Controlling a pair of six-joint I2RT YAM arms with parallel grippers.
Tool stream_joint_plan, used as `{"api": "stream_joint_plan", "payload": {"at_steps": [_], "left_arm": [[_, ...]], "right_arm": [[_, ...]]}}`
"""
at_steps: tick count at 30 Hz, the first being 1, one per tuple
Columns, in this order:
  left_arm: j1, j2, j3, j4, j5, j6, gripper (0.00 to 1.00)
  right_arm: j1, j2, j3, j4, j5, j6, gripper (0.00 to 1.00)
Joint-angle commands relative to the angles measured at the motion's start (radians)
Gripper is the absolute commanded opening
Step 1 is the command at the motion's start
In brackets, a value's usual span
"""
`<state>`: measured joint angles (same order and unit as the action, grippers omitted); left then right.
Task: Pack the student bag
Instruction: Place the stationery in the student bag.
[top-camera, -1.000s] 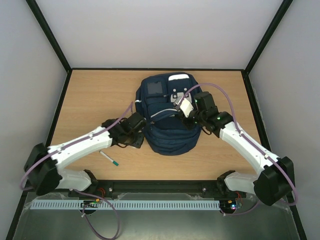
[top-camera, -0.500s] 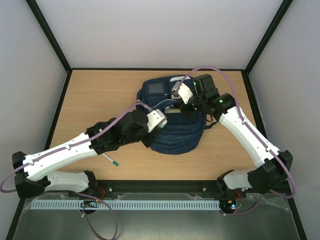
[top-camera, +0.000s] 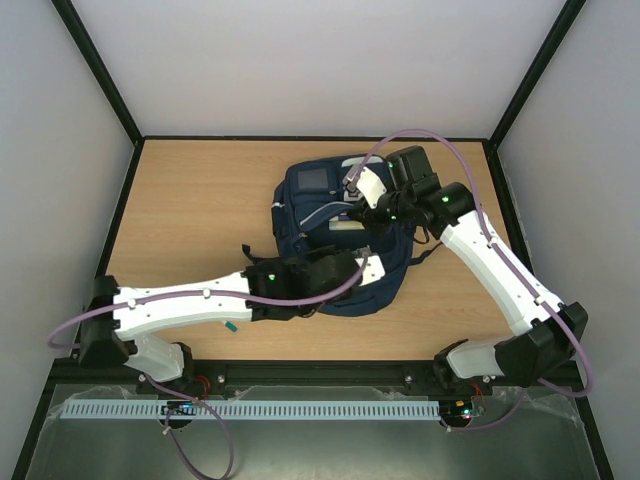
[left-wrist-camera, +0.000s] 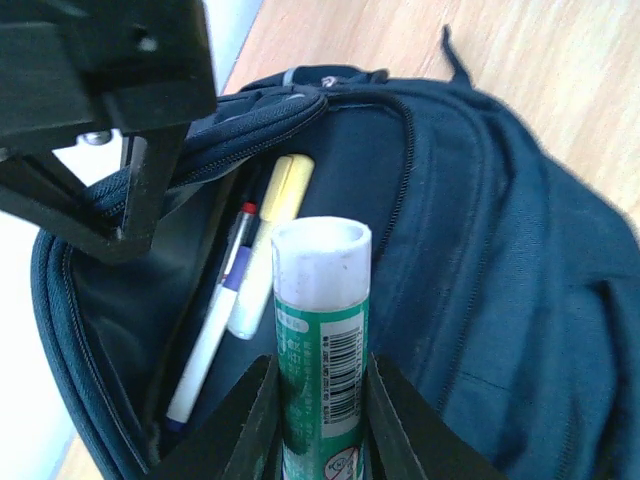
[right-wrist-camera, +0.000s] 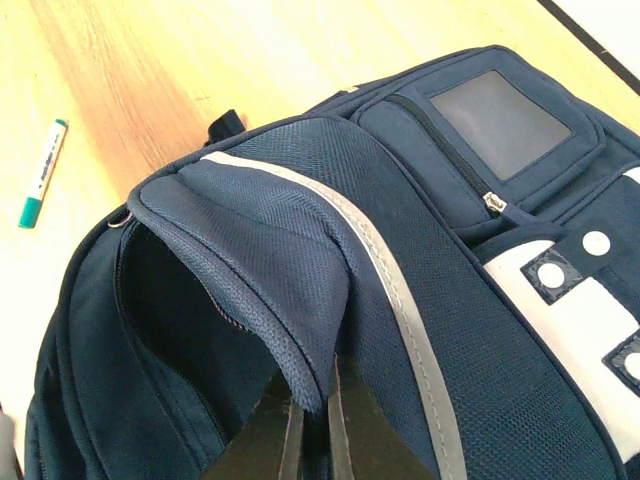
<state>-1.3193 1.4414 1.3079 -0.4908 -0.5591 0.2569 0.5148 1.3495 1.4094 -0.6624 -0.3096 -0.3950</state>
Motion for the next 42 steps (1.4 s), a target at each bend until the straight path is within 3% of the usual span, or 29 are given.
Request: {"api": "stream_joint_plan", "payload": {"at_steps": [1, 7, 21, 25, 29, 36, 42], "left_arm": [[-0.021, 0.044, -0.015, 0.094, -0.213, 0.178, 0.02], [0.016, 0.116, -0.031, 0.213, -0.262, 0.3, 0.02], [0.198, 0.289, -0.006, 0.316, -0.129, 0.384, 0.04], [0.214, 0.338, 0.024, 0.315, -0.138, 0.388, 0.24], [0.213, 0.339, 0.021, 0.321, -0.137, 0.374, 0.37], [0.192, 0.279, -0.003, 0.324, -0.141, 0.344, 0.43], [0.087, 0.178, -0.055, 0.312, -0.185, 0.309, 0.43]], "right_arm": [[0.01, -0.074, 0.056, 0.045, -0.112, 0.043, 0.01], [0.009, -0.084, 0.043, 0.048, -0.133, 0.057, 0.01], [0.01, -0.117, 0.024, 0.053, -0.162, 0.073, 0.01], [0.01, -0.118, 0.021, 0.058, -0.16, 0.073, 0.01], [0.01, -0.113, 0.025, 0.063, -0.151, 0.074, 0.01], [0.009, -0.105, 0.016, 0.08, -0.125, 0.085, 0.01], [0.009, -0.093, 0.004, 0.103, -0.072, 0.086, 0.01]]}}
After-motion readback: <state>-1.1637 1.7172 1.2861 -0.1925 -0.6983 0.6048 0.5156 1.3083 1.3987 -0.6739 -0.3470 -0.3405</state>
